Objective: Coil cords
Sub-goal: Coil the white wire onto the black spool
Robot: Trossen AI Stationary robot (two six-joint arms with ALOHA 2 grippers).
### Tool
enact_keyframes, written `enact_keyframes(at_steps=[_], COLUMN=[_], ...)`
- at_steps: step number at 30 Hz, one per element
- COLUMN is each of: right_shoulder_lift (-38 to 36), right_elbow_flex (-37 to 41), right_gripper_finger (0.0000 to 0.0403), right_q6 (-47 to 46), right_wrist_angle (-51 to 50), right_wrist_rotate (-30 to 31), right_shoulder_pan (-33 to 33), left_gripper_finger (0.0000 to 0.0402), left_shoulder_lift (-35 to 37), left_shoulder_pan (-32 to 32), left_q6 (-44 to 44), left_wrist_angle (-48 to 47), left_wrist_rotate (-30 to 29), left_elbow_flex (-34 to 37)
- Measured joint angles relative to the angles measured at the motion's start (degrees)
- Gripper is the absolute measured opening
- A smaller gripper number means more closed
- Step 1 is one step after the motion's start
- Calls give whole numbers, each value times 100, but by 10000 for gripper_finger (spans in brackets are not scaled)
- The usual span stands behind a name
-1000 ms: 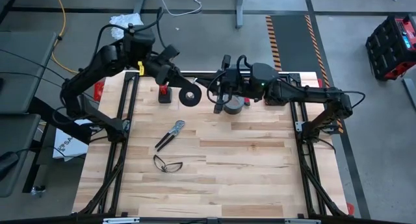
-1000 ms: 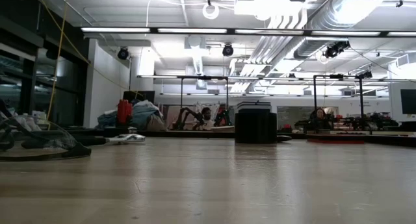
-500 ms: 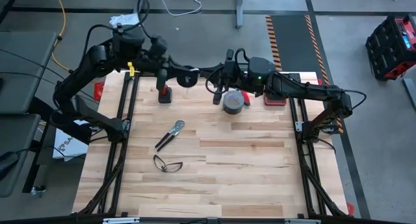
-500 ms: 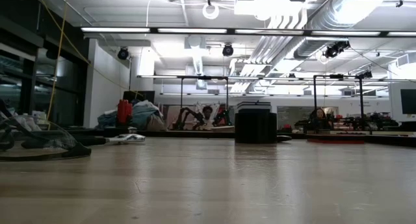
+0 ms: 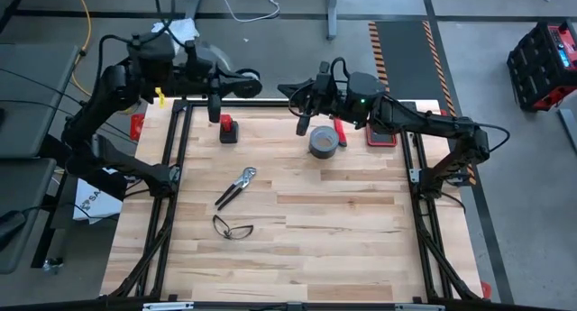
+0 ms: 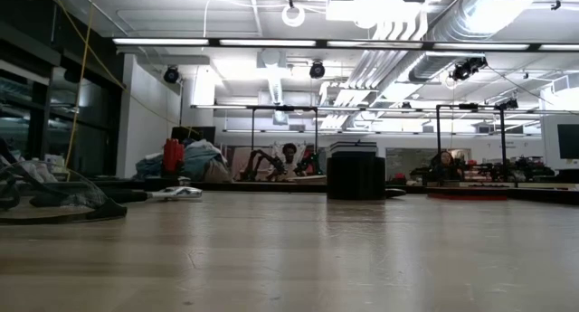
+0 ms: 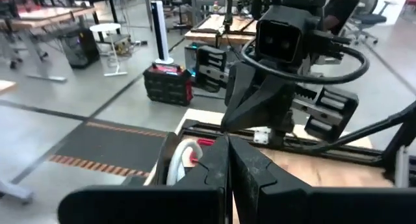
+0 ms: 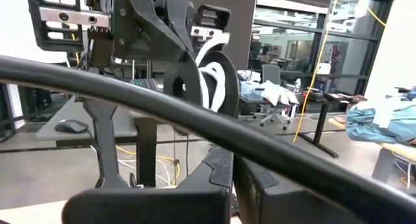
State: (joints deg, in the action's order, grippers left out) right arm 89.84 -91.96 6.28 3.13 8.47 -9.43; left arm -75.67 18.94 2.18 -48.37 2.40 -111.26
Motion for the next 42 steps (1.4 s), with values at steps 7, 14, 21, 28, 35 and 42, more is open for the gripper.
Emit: enact_keyframes(at_steps=[7,14,21,28,35,42], right_shoulder_lift=[5,5,-37,-27,-15,-15], right_elbow_flex=[0,9,11,11,13,13], right_gripper_finger=[1,0,17,105,153,156], right_q6=[2,-16,-517,-834,-1216,-1591], right_wrist_angle=[-3,-226,-792,-1620,-1532,-1418], right_wrist_rotate=[-15,-16,-389,-555,-551,-906], right_shoulder_pan=[2,-1,-83,-74,-76,-16], left_gripper_finger=[0,0,0,0,0,0], left_shoulder_lift=[-7,-5,-5,-5,-5,-1], left_shoulder_pan=[0,2,2,2,7,4], left_q6=[437,413,597,728,-26,-555], left_wrist_angle=[-664,-1252,-1256,-1170,-541,359], left_wrist_rotate=[-11,-11,49,338,927,1263], left_elbow_flex=[-4,-4,-4,-103,-303,-348])
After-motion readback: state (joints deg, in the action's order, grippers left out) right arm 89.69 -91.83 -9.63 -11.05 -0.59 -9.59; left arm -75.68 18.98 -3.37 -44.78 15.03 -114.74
